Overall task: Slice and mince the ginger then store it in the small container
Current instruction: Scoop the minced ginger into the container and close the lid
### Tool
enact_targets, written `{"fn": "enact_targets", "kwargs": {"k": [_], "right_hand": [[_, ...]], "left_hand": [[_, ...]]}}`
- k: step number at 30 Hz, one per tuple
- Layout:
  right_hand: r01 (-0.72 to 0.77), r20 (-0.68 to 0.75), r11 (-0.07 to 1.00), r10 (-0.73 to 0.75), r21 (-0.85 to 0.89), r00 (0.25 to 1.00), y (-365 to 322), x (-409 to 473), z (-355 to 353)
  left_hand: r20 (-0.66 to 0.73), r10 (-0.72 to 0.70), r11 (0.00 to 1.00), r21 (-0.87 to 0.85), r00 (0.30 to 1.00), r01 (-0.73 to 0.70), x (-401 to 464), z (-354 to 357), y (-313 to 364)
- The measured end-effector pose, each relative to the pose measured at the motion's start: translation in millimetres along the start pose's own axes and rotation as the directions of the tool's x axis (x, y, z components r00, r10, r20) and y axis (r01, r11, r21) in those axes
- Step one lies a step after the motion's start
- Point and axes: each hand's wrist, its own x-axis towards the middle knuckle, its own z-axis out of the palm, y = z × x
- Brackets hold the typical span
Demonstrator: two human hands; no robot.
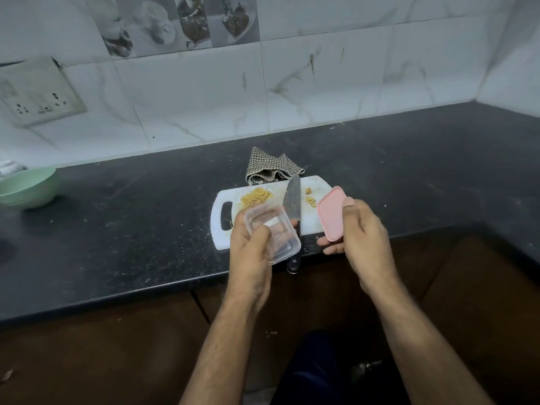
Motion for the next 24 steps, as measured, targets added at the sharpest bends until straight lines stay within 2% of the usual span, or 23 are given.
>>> {"fn": "enact_targets", "kwargs": {"k": [3,6,9,14,19,21,22,24], "right_hand": [[-0.086,-0.068,0.996,0.088,0.030,0.994,13,26,-5],[-0.068,-0.115,0.977,0.045,-0.204,0.992,18,52,-9],[0.004,-0.074,0.892,-0.042,-0.452,0.996,16,68,-7],[0.078,-0.005,0.745,-0.108,-0.662,0.994,24,77,9],[0.100,-0.001,0.635,-0.156,-0.766,0.988,29,68,19],[0.119,-0.021,0.580,-0.229,-0.806,0.973,24,59,18],[0.163,-0.021,0.581,-0.296,-0.798,0.955,19,53,18],[0.335,0.037,0.658,-0.423,-0.674,0.905,4,41,21]], "left_hand": [[-0.024,-0.033,0.995,0.096,0.999,0.035,8,-3,-5],[-0.049,-0.057,0.976,0.205,0.997,0.066,15,-5,-4],[-0.068,-0.049,0.955,0.287,0.996,0.067,23,-9,3],[-0.095,-0.021,0.941,0.335,0.995,0.052,30,-10,20],[-0.142,-0.054,0.956,0.278,0.988,0.092,31,-12,26],[-0.160,-0.067,0.960,0.260,0.985,0.107,30,-13,24],[-0.161,-0.062,0.961,0.257,0.985,0.103,29,-13,23],[-0.146,-0.043,0.962,0.261,0.988,0.081,29,-11,23]]}}
